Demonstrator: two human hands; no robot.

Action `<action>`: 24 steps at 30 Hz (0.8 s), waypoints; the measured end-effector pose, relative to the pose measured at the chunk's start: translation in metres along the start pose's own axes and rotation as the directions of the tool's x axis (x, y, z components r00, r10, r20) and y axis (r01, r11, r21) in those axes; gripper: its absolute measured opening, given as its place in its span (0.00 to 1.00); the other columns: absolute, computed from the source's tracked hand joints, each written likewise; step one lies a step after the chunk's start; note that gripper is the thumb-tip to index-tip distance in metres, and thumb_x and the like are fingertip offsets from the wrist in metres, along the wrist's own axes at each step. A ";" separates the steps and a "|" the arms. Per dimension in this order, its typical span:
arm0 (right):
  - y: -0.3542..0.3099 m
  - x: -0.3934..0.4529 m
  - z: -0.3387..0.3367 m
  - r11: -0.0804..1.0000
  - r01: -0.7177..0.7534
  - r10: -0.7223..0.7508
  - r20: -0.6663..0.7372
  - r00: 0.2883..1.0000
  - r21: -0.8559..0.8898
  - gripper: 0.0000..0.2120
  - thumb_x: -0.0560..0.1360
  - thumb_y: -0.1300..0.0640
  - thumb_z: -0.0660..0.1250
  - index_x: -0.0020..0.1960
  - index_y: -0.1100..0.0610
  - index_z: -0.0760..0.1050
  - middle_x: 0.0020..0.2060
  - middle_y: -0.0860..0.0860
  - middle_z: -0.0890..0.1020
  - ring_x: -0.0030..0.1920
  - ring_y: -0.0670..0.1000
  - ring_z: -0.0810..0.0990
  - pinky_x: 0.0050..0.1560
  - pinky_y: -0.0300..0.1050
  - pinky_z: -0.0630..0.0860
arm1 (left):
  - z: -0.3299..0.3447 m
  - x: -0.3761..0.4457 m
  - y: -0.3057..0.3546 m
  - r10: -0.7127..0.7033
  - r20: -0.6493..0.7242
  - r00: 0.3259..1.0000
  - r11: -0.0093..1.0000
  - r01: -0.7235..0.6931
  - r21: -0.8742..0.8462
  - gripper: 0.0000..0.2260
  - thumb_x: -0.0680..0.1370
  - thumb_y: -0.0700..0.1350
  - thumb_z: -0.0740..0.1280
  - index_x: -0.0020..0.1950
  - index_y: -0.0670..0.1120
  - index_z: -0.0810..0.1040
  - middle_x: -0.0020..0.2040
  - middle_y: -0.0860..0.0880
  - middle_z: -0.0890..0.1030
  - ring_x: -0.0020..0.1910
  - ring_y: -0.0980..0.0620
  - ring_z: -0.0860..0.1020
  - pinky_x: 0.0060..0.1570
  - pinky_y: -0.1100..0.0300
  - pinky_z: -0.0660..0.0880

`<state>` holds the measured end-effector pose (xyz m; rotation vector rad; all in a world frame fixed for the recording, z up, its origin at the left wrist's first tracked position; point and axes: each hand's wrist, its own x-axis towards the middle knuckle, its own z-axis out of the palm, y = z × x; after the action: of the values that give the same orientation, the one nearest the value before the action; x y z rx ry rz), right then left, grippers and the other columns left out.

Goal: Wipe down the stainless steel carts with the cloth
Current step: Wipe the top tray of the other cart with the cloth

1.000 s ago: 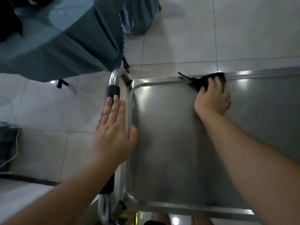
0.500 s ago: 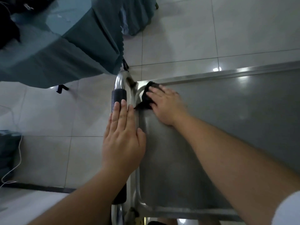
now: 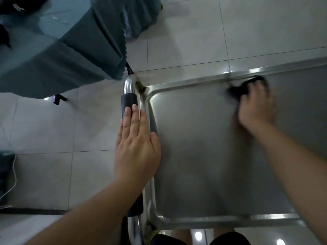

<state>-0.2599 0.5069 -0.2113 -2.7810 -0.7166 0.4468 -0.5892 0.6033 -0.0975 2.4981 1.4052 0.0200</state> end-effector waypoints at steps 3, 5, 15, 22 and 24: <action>-0.082 -0.067 0.038 0.971 0.238 -0.234 0.108 0.966 -0.029 0.26 0.85 0.46 0.58 0.83 0.48 0.63 0.84 0.46 0.59 0.81 0.60 0.60 0.77 0.62 0.60 | 0.001 0.000 0.000 -0.007 -0.004 1.000 1.000 0.007 0.001 0.31 0.86 0.56 0.45 0.88 0.47 0.48 0.87 0.52 0.41 0.83 0.60 0.33 0.78 0.63 0.29; -0.140 -0.107 0.062 0.899 0.438 -0.431 0.202 0.879 0.013 0.27 0.86 0.45 0.56 0.83 0.46 0.61 0.84 0.45 0.58 0.83 0.57 0.57 0.79 0.58 0.55 | 0.001 -0.001 0.001 -0.010 -0.013 1.000 1.000 0.010 -0.007 0.30 0.86 0.56 0.45 0.88 0.47 0.49 0.87 0.52 0.42 0.83 0.59 0.34 0.78 0.63 0.30; -0.118 -0.102 0.057 0.714 0.697 -0.691 0.226 0.687 0.066 0.26 0.83 0.43 0.57 0.80 0.43 0.67 0.81 0.43 0.65 0.81 0.55 0.63 0.80 0.57 0.59 | 0.000 -0.002 0.000 -0.006 -0.001 1.000 1.000 0.006 -0.010 0.29 0.88 0.54 0.47 0.88 0.47 0.47 0.87 0.52 0.41 0.83 0.60 0.34 0.79 0.62 0.31; 0.074 -0.001 -0.023 0.978 0.210 -0.210 -0.015 0.977 -0.004 0.32 0.80 0.42 0.52 0.79 0.56 0.70 0.81 0.55 0.66 0.79 0.63 0.65 0.80 0.60 0.58 | -0.003 -0.003 0.002 -0.006 0.025 1.000 1.000 0.006 -0.017 0.30 0.86 0.56 0.45 0.88 0.47 0.46 0.87 0.52 0.41 0.83 0.59 0.33 0.80 0.60 0.33; 0.099 0.007 -0.034 0.998 0.068 -0.067 -0.056 0.996 0.015 0.32 0.80 0.43 0.52 0.79 0.58 0.69 0.82 0.56 0.65 0.80 0.63 0.64 0.81 0.60 0.56 | -0.003 -0.003 0.002 -0.004 0.028 1.000 1.000 0.004 -0.015 0.30 0.86 0.56 0.44 0.88 0.47 0.45 0.87 0.52 0.40 0.83 0.59 0.33 0.79 0.59 0.33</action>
<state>-0.1998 0.4207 -0.2106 -2.7320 -0.7879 0.3602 -0.5898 0.6007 -0.0942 2.4737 1.3941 -0.0057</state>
